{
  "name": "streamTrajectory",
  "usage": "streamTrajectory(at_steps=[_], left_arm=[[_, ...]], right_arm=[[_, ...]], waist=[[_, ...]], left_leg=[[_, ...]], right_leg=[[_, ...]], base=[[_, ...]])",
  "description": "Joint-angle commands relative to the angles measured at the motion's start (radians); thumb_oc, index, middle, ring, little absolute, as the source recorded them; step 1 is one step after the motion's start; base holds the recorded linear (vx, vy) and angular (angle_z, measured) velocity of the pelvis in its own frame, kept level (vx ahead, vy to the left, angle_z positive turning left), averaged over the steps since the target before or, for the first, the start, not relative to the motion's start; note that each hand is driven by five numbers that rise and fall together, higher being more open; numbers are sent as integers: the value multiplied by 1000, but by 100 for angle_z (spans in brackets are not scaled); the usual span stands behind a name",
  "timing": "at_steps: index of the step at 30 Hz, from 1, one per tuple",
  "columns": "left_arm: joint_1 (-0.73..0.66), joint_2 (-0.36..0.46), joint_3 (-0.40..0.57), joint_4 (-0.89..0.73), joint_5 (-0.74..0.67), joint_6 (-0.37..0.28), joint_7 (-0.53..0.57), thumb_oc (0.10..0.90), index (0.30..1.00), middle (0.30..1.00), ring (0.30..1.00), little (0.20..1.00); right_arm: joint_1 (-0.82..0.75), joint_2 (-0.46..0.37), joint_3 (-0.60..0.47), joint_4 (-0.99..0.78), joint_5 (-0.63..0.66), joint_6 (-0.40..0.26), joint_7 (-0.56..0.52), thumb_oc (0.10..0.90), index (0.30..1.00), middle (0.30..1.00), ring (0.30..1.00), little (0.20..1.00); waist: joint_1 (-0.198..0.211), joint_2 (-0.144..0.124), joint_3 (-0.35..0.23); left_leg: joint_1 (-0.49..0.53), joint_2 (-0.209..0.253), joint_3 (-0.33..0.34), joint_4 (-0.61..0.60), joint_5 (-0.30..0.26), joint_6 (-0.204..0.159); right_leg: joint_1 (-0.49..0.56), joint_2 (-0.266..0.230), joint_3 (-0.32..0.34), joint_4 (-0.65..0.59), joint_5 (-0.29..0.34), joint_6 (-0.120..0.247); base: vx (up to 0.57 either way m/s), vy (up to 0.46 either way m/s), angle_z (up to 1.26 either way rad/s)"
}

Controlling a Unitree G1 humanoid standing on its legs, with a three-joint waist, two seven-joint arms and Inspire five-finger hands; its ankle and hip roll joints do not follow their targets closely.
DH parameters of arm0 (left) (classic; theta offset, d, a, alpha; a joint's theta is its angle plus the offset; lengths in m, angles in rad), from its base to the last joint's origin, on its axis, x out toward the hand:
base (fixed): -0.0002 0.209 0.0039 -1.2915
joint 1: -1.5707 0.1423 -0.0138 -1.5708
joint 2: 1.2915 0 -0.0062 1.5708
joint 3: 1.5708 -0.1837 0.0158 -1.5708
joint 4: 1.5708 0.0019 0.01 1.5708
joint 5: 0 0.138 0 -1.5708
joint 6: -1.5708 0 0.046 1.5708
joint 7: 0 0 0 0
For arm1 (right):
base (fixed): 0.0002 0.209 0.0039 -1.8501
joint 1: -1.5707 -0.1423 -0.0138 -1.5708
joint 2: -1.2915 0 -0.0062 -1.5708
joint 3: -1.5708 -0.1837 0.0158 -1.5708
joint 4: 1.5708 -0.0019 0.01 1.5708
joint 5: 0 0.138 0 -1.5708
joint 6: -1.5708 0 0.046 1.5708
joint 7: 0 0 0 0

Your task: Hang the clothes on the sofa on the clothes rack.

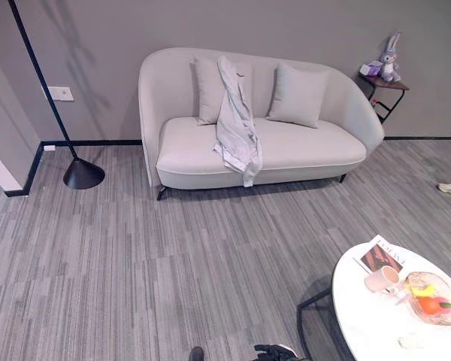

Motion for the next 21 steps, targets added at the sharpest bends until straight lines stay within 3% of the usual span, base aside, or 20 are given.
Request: streamTrajectory(at_steps=[1,2,3,4,5,6,7,8,9,10,11,12,13,15,16,17,20,21], left_arm=[[0,-34,4,75,55,-29,11,800,900,900,900,900],[-4,-38,-9,67,83,-30,16,800,900,900,900,900],[-6,-41,-15,59,91,-32,19,800,900,900,900,900],[-5,-42,-14,59,91,-32,19,800,900,900,900,900],[-2,-52,-13,68,93,-28,14,800,900,900,900,900],[3,-56,-7,83,85,-25,8,800,900,900,900,900],[3,-56,-6,83,85,-25,8,800,900,900,900,900],[5,-58,0,91,81,-24,6,800,900,900,900,900],[8,-57,22,106,77,-25,14,800,900,900,900,900],[8,-57,22,106,77,-25,14,800,900,900,900,900],[6,-53,28,108,81,-26,19,800,900,900,900,900],[4,-46,34,115,101,-28,24,800,900,900,900,900],[4,-46,34,115,101,-28,24,800,900,900,900,900],[9,-41,34,122,118,-29,23,800,900,900,900,900],[11,-38,33,124,123,-28,22,800,900,900,900,900],[11,-31,33,135,132,-32,24,800,900,900,900,900],[19,-34,42,140,112,-37,31,800,900,900,900,900],[19,-34,42,140,112,-37,31,800,900,900,900,900]], right_arm=[[5,-40,15,-79,7,-30,-10,800,900,900,900,900],[11,-45,41,-145,-39,-34,-24,800,900,900,900,900],[14,-54,56,-205,-67,-34,-33,800,900,900,900,900],[14,-54,56,-205,-67,-33,-33,800,900,900,900,900],[7,-74,66,-278,-89,-33,-36,800,900,900,900,900],[-3,-83,73,-289,-95,-30,-33,800,900,900,900,900],[-3,-83,73,-289,-95,-30,-32,800,900,900,900,900],[-6,-88,71,-289,-94,-27,-32,800,900,900,900,900],[-8,-86,59,-269,-83,-22,-33,800,900,900,900,900],[-8,-86,59,-269,-83,-22,-33,800,900,900,900,900],[-8,-85,53,-262,-78,-18,-32,800,900,900,900,900],[2,-82,42,-252,-76,-13,-28,800,900,900,900,900],[2,-82,42,-252,-76,-13,-28,800,900,900,900,900],[21,-81,23,-230,-73,-11,-20,800,900,900,900,900],[27,-78,18,-211,-70,-10,-18,800,900,900,900,900],[38,-72,1,-173,-65,-11,-16,800,900,900,900,900],[22,-74,17,-140,-79,-13,-12,800,900,900,900,900],[22,-74,17,-140,-79,-13,-12,800,900,900,900,900]], waist=[[-26,63,10],[-39,80,19],[-51,77,32],[-52,80,30],[-59,81,40],[-61,78,40],[-62,80,42],[-63,76,44],[-72,66,47],[-72,66,46],[-77,62,47],[-84,56,45],[-84,58,48],[-97,48,38],[-100,41,35],[-101,12,19],[-97,13,-4],[-97,13,-4]], left_leg=[[18,44,22,24,-87,-86],[54,51,3,16,-103,-86],[77,46,-5,17,-116,-91],[75,49,-7,17,-115,-92],[93,60,-6,29,-140,-106],[96,66,-4,38,-154,-117],[98,69,-4,39,-156,-118],[108,71,-11,43,-171,-124],[142,78,-44,43,-203,-146],[140,77,-45,44,-202,-145],[159,86,-62,41,-215,-156],[191,107,-92,31,-238,-173],[194,109,-92,31,-239,-174],[236,136,-121,17,-259,-196],[256,149,-134,9,-267,-207],[274,155,-174,-1,-283,-226],[282,237,-192,-3,-274,-261],[282,237,-191,-3,-274,-261]], right_leg=[[-30,22,-75,-109,125,-64],[-73,3,-110,-101,85,-93],[-82,-20,-137,-143,48,-106],[-81,-17,-140,-149,51,-107],[-90,-45,-168,-280,-6,-136],[-97,-61,-173,-369,-9,-145],[-92,-58,-175,-373,-9,-146],[-105,-78,-167,-462,15,-144],[-121,-123,-101,-646,89,-120],[-121,-123,-102,-650,92,-120],[-137,-152,-68,-709,135,-101],[-164,-213,-27,-778,206,-69],[-159,-211,-29,-781,206,-69],[-181,-259,12,-805,277,-42],[-177,-264,23,-804,299,-32],[-131,-258,31,-825,308,-16],[-134,-209,31,-797,280,-16],[-134,-209,31,-797,280,-17]], base=[[361,194,0],[378,132,5],[257,62,30],[210,-46,63],[208,-99,68],[213,-100,49],[150,-111,25],[332,-200,17],[326,-196,27],[377,-203,49],[348,-197,59],[354,-198,67],[375,-221,81],[391,-231,66],[616,-396,70],[529,-389,88],[353,-365,112],[278,-407,37]])
